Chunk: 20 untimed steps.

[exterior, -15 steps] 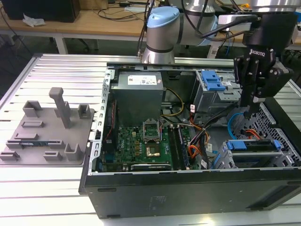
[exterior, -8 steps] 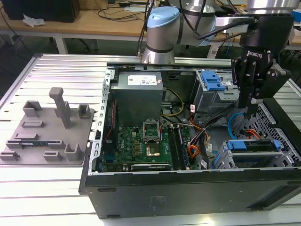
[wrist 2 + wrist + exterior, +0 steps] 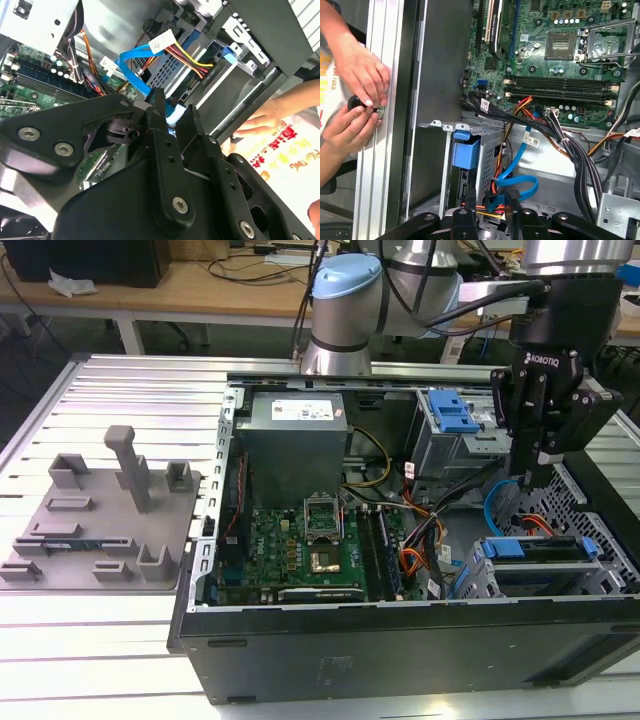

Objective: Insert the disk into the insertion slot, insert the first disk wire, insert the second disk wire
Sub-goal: 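Insert the second disk wire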

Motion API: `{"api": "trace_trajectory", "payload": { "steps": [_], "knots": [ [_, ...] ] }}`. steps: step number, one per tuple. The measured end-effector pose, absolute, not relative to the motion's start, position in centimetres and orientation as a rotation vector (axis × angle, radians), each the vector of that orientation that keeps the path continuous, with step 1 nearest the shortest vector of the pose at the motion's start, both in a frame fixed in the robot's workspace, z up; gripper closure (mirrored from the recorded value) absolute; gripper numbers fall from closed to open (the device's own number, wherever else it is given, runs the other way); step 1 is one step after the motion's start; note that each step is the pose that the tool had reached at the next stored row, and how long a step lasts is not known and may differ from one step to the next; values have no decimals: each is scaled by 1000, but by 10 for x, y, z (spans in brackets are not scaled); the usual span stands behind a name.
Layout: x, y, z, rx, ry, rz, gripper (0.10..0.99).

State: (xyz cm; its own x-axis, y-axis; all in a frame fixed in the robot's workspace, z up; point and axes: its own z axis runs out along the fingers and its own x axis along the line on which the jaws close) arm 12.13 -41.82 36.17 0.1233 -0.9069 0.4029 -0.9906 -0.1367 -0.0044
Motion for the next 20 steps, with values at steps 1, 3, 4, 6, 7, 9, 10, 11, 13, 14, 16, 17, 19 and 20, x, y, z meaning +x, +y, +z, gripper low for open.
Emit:
{"api": "trace_trajectory", "payload": {
  "steps": [1,3,4,6,7,9,10,11,13,14,16,17,19,20],
  "knots": [
    [121,-412,361,2135,-1857,463,725],
    [120,-409,360,2134,-1850,470,725],
    [119,-409,359,2137,-1841,475,725],
    [119,-409,358,2144,-1817,490,725],
    [119,-409,358,2147,-1807,496,725],
    [117,-409,356,2152,-1790,506,725],
    [116,-409,356,2153,-1779,514,725],
    [116,-409,355,2152,-1770,521,725],
    [116,-409,354,2149,-1756,532,725],
    [116,-409,354,2147,-1753,536,725],
    [115,-407,352,2146,-1750,539,725],
    [115,-407,351,2146,-1749,540,725],
    [115,-405,351,2143,-1745,543,725],
    [114,-405,351,2139,-1742,548,741]
  ]
}}
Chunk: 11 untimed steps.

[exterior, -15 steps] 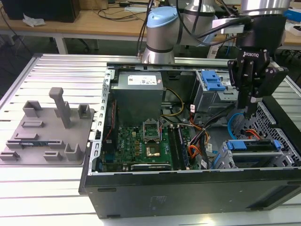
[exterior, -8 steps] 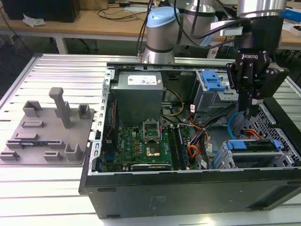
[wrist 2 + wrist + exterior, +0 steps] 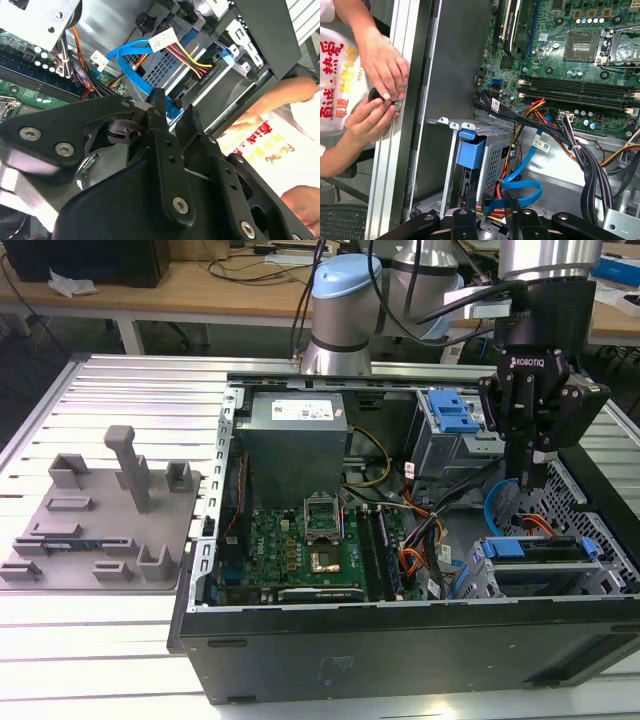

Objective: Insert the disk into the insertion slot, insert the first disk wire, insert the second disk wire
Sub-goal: 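Insert the second disk wire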

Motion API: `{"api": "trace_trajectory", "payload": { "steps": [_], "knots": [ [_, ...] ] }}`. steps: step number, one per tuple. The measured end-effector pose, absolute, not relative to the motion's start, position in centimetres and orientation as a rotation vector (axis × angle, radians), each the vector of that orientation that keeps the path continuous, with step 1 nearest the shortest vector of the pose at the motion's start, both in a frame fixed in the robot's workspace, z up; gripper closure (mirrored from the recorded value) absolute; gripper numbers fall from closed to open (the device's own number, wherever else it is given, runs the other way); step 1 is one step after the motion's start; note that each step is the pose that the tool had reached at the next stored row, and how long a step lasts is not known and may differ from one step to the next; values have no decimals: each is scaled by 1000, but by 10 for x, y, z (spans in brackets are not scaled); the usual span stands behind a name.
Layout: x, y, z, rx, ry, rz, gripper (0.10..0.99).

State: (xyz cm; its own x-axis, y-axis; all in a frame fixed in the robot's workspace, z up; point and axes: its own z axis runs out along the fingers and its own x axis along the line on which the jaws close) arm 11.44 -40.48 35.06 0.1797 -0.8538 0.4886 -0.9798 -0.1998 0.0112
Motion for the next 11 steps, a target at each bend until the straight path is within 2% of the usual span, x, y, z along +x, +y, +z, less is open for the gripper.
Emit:
{"api": "trace_trajectory", "payload": {
  "steps": [1,2,3,8,10,11],
  "knots": [
    [114,-404,351,2134,-1737,554,808],
    [114,-404,350,2132,-1734,556,808],
    [114,-404,350,2131,-1733,558,875],
    [114,-404,350,2127,-1727,564,875],
    [114,-404,350,2127,-1727,564,890],
    [114,-404,350,2127,-1727,564,925]
  ]
}}
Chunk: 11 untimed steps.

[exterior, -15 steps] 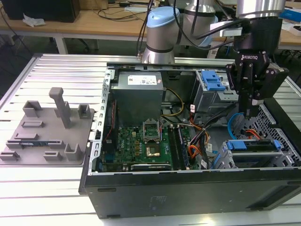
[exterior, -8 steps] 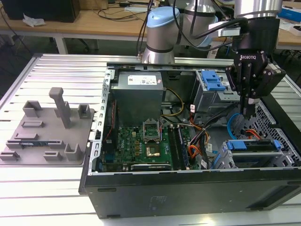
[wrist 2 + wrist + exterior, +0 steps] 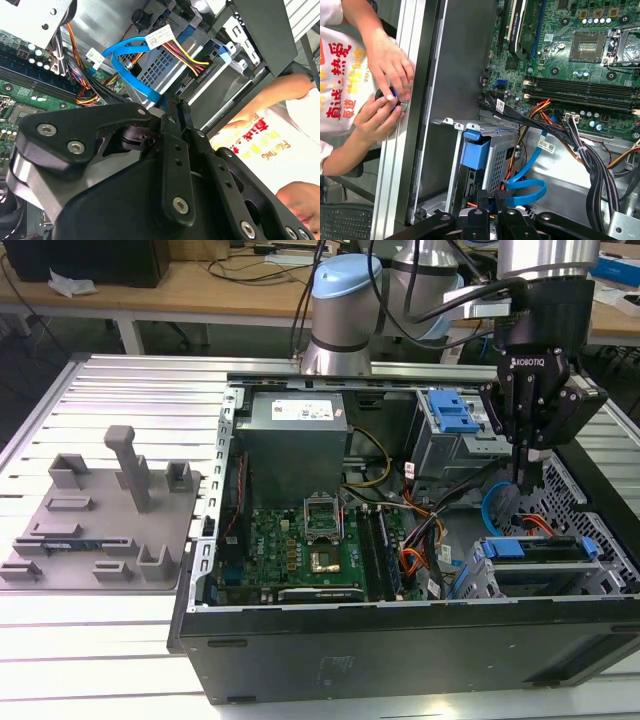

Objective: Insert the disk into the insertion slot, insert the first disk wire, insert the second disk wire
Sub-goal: 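Insert the second disk wire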

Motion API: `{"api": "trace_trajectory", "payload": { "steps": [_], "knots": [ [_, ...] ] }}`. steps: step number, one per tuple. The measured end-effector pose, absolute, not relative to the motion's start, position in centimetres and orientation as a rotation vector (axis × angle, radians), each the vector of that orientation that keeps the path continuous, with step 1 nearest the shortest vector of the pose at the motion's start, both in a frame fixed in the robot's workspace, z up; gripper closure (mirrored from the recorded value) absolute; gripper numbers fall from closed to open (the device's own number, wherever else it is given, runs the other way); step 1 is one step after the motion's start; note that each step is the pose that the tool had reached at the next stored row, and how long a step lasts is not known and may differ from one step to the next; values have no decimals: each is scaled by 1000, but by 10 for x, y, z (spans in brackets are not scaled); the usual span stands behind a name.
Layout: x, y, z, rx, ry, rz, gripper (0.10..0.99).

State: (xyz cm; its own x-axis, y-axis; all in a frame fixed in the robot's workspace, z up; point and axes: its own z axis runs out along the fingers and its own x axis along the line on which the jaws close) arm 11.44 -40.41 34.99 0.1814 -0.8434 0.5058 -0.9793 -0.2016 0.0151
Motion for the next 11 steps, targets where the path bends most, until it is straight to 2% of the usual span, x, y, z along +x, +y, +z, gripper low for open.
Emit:
{"api": "trace_trajectory", "payload": {
  "steps": [8,11],
  "knots": [
    [115,-406,350,2128,-1728,563,925],
    [115,-408,350,2144,-1755,536,925]
  ]
}}
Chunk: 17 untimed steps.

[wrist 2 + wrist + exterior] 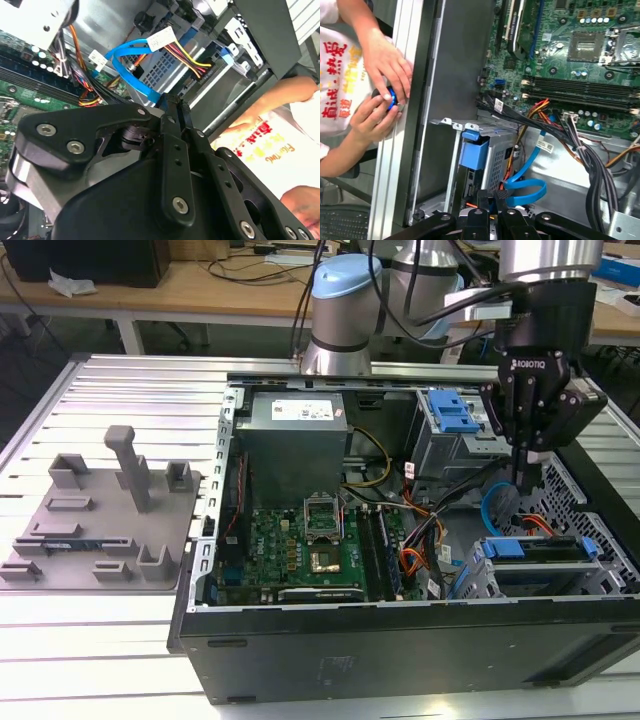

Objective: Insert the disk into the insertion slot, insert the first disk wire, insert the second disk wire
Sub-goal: 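Insert the second disk wire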

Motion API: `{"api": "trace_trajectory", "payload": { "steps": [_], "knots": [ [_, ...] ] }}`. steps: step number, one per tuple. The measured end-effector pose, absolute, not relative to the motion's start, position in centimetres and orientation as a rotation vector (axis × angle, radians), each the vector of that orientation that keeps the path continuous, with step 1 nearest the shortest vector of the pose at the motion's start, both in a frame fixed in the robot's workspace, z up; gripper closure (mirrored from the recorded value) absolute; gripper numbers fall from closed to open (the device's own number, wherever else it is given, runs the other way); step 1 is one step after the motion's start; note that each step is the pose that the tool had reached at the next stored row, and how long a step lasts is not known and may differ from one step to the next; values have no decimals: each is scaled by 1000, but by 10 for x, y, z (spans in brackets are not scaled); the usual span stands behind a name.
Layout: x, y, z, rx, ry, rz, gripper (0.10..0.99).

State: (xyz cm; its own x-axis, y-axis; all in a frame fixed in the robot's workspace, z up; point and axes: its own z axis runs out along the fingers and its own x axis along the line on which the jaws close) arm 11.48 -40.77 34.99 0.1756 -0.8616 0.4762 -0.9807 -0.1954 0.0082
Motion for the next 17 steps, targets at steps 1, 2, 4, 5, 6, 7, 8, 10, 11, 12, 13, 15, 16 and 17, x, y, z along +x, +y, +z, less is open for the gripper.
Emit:
{"api": "trace_trajectory", "payload": {
  "steps": [1,2,4,5,6,7,8,10,11,12,13,15,16,17],
  "knots": [
    [115,-408,350,2150,-1763,527,925],
    [115,-409,350,2156,-1770,520,925],
    [115,-411,350,2167,-1781,507,925],
    [115,-413,350,2173,-1787,499,925],
    [115,-414,350,2177,-1791,494,925],
    [115,-417,350,2184,-1799,485,925],
    [115,-418,350,2188,-1802,480,925],
    [118,-420,351,2196,-1809,466,925],
    [125,-420,351,2194,-1803,453,925],
    [129,-421,351,2193,-1800,445,925],
    [130,-421,351,2193,-1799,443,925],
    [130,-425,351,2199,-1806,435,925],
    [130,-427,351,2202,-1810,431,925],
    [130,-428,351,2207,-1816,423,925]
  ]
}}
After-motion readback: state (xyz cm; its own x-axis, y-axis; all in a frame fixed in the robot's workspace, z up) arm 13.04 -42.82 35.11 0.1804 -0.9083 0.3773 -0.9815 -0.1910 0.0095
